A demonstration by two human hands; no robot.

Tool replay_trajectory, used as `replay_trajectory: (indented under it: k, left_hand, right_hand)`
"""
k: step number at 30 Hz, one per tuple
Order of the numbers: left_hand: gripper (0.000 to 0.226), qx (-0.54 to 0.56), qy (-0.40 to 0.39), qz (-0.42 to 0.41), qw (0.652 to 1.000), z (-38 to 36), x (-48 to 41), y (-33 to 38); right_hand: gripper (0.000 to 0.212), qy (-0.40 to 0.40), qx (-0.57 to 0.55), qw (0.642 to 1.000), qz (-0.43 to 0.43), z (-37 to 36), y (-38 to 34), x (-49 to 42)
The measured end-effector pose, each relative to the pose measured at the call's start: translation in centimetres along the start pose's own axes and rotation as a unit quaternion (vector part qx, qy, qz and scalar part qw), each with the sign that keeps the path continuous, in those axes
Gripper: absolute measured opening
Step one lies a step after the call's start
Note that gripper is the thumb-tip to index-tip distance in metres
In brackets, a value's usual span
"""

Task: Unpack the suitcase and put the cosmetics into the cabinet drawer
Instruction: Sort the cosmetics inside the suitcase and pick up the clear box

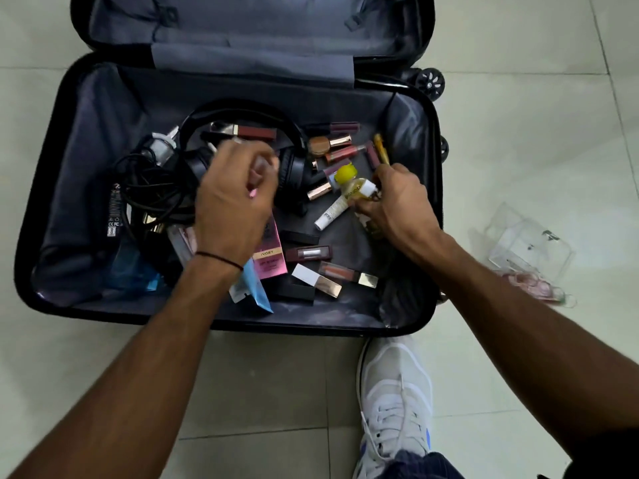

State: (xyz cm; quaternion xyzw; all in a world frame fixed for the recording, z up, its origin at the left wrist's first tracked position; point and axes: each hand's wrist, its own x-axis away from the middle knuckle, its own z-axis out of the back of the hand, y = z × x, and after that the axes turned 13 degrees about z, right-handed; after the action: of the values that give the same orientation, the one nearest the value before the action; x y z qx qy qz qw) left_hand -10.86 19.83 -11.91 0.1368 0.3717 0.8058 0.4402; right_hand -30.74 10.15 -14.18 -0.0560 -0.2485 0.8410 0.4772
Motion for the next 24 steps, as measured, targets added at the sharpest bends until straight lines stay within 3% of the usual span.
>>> replay_trajectory:
  k: [4, 10, 13, 17, 20, 22, 24]
  left_hand:
    - [0.014, -0.019, -0.113, 0.001, 0.993, -1.9, 2.2, -0.5]
    - [0.008, 0.018, -0.134, 0.012, 0.991, -2.0, 2.4, -0.7]
    - [0.007, 0.026, -0.173, 0.045, 0.984, -2.3, 3.3, -1.3]
    - [0.02, -0.08, -0.257, 0.012, 0.963, -3.2, 4.3, -2.8]
    - [0.03, -0.128, -0.288, 0.021, 0.949, -3.4, 4.2, -2.9]
    - [0.029, -0.127, -0.295, 0.031, 0.946, -3.4, 4.0, -2.9]
    - [0.026, -0.13, -0.317, 0.032, 0.939, -3.4, 3.6, -3.0]
  right_hand:
    - [0.037, 0.01, -0.011, 1.0, 0.001, -0.2, 0.4, -0.2]
    - [0.047, 0.058, -0.026, 0.998, -0.002, -0.4, -0.3, 1.3]
    - [0.037, 0.091, -0.035, 0.995, -0.004, -0.3, -0.8, 2.1]
    - [0.023, 0.114, -0.07, 0.991, -0.024, 0.5, -1.0, 2.6]
    - [0.023, -0.017, -0.075, 0.996, -0.044, 0.3, -1.1, 3.4]
    - [0.018, -0.142, -0.082, 0.986, -0.017, -1.0, -1.4, 4.6]
    - [0.024, -0.207, -0.086, 0.974, 0.022, -2.6, -1.9, 5.9]
